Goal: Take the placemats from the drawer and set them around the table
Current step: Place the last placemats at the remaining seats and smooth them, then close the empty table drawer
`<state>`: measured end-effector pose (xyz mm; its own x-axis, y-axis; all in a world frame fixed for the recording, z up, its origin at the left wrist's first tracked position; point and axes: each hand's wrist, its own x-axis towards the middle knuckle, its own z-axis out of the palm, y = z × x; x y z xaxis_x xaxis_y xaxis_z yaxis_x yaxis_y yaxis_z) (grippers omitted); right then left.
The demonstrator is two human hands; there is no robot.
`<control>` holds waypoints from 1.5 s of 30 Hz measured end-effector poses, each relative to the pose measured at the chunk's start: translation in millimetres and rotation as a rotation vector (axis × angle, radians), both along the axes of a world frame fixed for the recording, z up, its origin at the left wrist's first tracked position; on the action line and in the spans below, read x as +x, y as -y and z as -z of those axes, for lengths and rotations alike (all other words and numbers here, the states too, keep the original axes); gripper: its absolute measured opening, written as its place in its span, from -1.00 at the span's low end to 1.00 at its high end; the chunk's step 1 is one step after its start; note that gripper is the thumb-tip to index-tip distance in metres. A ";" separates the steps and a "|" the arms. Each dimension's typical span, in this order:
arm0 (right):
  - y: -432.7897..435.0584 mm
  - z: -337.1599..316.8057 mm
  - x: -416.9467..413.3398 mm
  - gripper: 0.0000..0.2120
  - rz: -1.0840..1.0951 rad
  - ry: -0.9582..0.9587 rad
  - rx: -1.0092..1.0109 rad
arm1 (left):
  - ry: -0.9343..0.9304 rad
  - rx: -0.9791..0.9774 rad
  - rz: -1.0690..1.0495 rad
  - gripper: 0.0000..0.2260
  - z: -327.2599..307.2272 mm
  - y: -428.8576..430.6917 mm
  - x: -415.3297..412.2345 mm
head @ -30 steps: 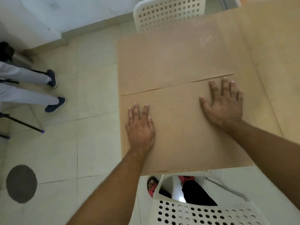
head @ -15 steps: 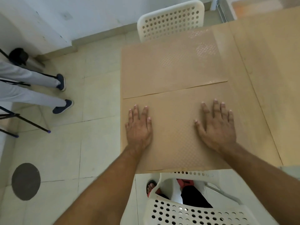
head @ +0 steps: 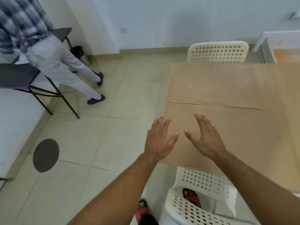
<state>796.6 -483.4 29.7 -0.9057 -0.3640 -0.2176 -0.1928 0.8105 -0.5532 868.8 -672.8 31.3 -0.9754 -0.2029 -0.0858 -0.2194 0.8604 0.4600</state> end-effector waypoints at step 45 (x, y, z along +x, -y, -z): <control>398.1 -322.5 -506.7 -0.27 0.058 -0.586 -0.356 | -0.719 0.008 0.293 -0.45 -338.4 443.1 -525.6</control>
<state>289.9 -881.5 352.1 -0.8574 -0.2700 0.4381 -0.5034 0.6168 -0.6051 343.2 -1115.9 369.8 -0.8054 0.0699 0.5886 0.3714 0.8334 0.4092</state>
